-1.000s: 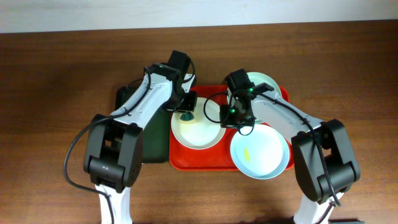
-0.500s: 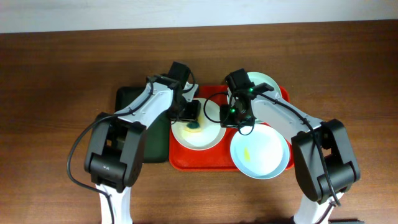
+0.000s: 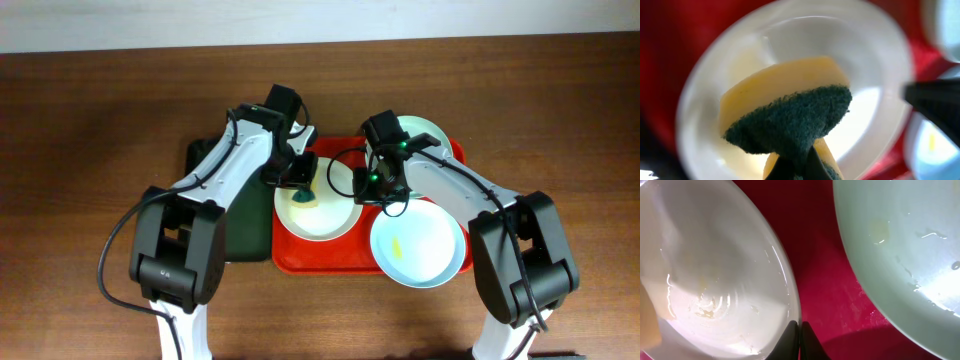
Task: Clean dirty plates on tray and stack at the side
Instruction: 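Scrub the white plate surface with the sponge in the left gripper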
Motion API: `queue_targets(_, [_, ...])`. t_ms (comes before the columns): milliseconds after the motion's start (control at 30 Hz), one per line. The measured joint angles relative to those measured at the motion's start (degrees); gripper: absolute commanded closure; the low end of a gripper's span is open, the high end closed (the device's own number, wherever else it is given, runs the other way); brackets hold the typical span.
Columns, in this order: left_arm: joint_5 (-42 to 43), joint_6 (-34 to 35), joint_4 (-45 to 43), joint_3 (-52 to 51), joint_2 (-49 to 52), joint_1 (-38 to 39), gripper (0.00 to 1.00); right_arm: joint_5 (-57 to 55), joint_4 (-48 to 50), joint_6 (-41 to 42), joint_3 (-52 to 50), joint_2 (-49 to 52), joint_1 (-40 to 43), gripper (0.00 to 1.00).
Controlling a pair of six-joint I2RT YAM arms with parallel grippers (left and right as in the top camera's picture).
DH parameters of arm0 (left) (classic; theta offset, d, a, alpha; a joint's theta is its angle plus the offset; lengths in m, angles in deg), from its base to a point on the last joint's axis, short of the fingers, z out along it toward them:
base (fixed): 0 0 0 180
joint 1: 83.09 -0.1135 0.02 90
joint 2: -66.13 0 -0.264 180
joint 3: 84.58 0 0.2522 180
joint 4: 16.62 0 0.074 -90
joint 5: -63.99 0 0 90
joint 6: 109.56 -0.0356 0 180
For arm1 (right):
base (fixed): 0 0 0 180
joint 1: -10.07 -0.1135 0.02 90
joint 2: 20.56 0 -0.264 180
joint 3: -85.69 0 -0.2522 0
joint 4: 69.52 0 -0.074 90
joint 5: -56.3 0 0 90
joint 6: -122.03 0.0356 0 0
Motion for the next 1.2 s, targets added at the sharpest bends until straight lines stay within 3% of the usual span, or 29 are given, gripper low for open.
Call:
queue_targets(167, [-8.1, 3.0, -2.5, -3.5, -0.1, 1.6, 1.0, 0.2, 0.0, 0.0, 0.0, 0.0, 0.0, 0.96])
queue_targets(400, [-9.9, 5.9, -8.3, -9.8, -1.7, 2.6, 1.0, 0.2, 0.0, 0.0, 0.0, 0.0, 0.0, 0.96])
queue_targets(533, [-5.7, 6.2, -8.3, -11.1, -2.2, 2.6, 1.0, -0.1, -0.1, 0.0, 0.0, 0.0, 0.0, 0.96])
queue_targets(700, [5.9, 4.5, -8.0, -11.5, -2.2, 2.6, 1.0, -0.1, -0.1, 0.0, 0.0, 0.0, 0.0, 0.96])
queue_targets(833, [7.8, 3.9, -8.0, -11.1, -3.3, 2.3, 1.0, -0.1, -0.1, 0.0, 0.0, 0.0, 0.0, 0.96])
queue_targets(1200, [-7.1, 4.2, -6.2, -11.2, -10.4, 2.6, 1.0, 0.0, 0.0, 0.0, 0.0, 0.0, 0.0, 0.96])
